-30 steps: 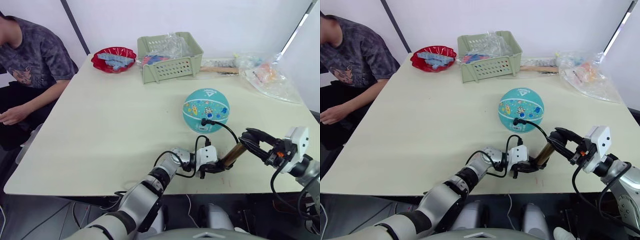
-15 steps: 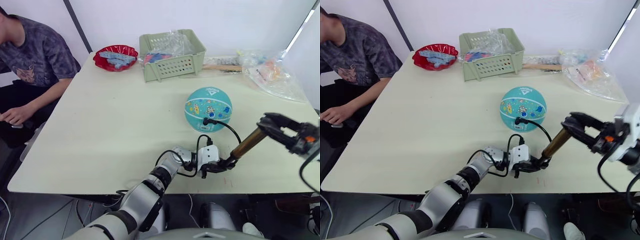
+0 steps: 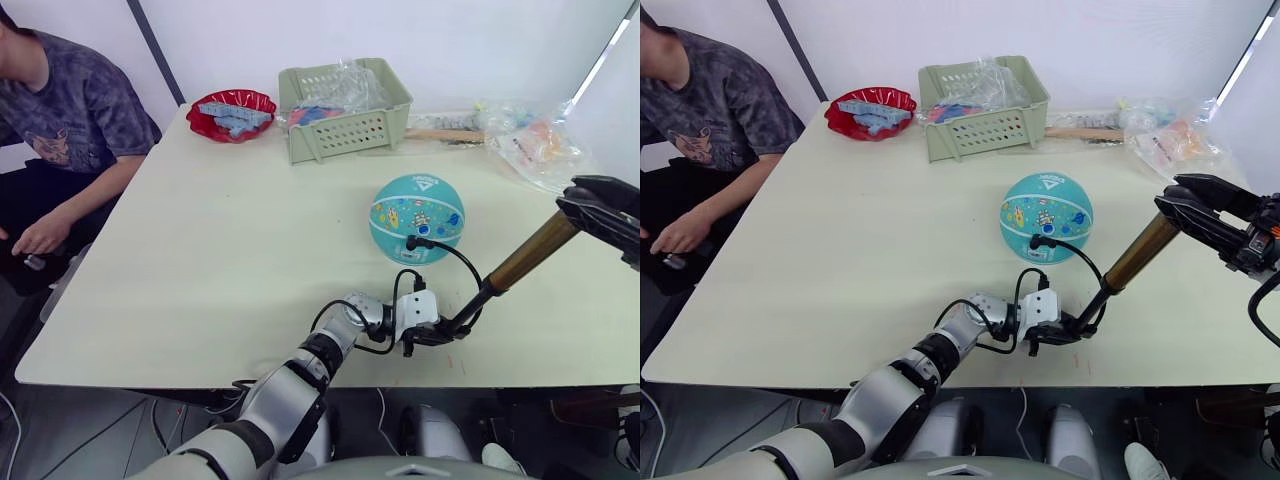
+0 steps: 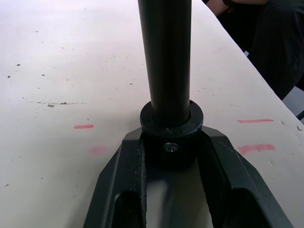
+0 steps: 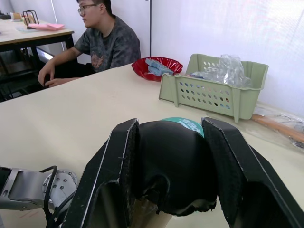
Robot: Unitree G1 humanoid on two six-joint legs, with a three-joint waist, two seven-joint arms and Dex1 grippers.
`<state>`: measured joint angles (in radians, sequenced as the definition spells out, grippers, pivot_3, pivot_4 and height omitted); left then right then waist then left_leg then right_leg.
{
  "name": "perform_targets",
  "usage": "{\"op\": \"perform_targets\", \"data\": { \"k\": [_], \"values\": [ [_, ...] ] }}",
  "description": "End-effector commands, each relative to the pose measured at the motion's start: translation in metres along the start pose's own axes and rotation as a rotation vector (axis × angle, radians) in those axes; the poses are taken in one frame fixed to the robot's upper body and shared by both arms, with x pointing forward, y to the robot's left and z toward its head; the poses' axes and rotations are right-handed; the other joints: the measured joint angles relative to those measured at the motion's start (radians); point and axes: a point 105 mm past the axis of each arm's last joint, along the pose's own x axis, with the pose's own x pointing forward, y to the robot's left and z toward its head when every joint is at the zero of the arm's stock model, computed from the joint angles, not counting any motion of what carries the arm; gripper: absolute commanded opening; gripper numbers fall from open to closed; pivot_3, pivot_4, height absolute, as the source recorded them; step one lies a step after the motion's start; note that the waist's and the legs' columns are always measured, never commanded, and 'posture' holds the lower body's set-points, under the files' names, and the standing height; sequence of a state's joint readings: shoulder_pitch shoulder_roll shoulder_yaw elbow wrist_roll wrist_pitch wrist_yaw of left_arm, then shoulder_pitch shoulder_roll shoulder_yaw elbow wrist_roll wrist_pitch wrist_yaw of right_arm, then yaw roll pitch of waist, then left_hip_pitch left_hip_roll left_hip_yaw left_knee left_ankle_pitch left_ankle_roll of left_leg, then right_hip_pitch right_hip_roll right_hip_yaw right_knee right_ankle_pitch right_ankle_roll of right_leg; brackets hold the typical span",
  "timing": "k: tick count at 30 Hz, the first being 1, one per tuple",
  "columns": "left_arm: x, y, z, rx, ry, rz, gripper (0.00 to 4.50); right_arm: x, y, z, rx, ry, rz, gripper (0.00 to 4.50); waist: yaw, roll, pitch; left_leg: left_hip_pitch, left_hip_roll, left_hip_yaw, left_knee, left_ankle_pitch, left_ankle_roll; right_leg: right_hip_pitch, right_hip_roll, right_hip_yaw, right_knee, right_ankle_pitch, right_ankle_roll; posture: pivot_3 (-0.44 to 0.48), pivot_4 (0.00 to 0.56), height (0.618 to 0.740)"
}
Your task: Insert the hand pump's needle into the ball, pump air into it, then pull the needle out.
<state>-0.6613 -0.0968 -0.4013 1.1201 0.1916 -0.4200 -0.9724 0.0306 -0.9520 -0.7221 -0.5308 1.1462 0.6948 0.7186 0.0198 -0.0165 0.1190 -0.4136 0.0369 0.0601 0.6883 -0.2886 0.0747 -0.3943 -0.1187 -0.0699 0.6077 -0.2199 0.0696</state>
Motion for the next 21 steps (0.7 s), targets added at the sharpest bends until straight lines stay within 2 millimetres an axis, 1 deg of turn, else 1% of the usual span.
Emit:
{"op": "perform_targets", "data": {
  "k": [1, 4, 9, 13, 18, 21],
  "values": [
    [-0.013, -0.032, -0.062, -0.156, 0.199, -0.06, 1.11, -0.002, 0.003, 0.002, -0.055, -0.001, -0.012, 1.6, 0.0, 0.0, 0.0, 0.0, 0.0, 0.0, 0.0, 0.0, 0.0, 0.0, 0.0, 0.0, 0.0, 0.0, 0.0, 0.0, 0.15, 0.738],
    [-0.013, -0.032, -0.062, -0.156, 0.197, -0.058, 1.11, 0.0, 0.006, -0.018, -0.007, 0.029, -0.008, 1.6, 0.0, -0.002, -0.002, 0.0, 0.0, 0.0, 0.0, 0.0, 0.0, 0.0, 0.0, 0.0, 0.0, 0.0, 0.0, 0.0, 0.15, 0.738],
    [-0.013, -0.032, -0.062, -0.156, 0.196, -0.057, 1.11, 0.004, 0.014, -0.057, 0.055, 0.085, 0.003, 1.6, -0.004, -0.006, -0.008, 0.002, 0.001, 0.0, 0.0, 0.0, 0.0, 0.002, 0.001, 0.0, 0.0, 0.0, 0.0, 0.0, 0.15, 0.738],
    [-0.013, -0.033, -0.063, -0.157, 0.197, -0.055, 1.11, 0.005, 0.015, -0.081, 0.082, 0.112, -0.012, 1.6, -0.005, -0.009, -0.012, 0.002, 0.001, 0.0, 0.0, 0.0, 0.0, 0.002, 0.001, 0.0, 0.0, 0.0, 0.0, 0.0, 0.15, 0.738],
    [-0.013, -0.033, -0.063, -0.157, 0.196, -0.053, 1.11, 0.009, 0.027, -0.112, 0.109, 0.141, 0.006, 1.6, -0.005, -0.01, -0.015, 0.002, 0.001, 0.0, 0.0, 0.0, 0.0, 0.002, 0.001, 0.0, 0.0, 0.0, 0.0, 0.0, 0.15, 0.738],
    [-0.013, -0.032, -0.062, -0.158, 0.195, -0.049, 1.11, 0.014, 0.037, -0.131, 0.119, 0.167, 0.015, 1.6, -0.005, -0.01, -0.017, 0.002, 0.001, 0.0, 0.0, 0.0, 0.0, 0.002, 0.001, 0.0, 0.0, 0.0, 0.0, 0.0, 0.15, 0.738]
  ]
}}
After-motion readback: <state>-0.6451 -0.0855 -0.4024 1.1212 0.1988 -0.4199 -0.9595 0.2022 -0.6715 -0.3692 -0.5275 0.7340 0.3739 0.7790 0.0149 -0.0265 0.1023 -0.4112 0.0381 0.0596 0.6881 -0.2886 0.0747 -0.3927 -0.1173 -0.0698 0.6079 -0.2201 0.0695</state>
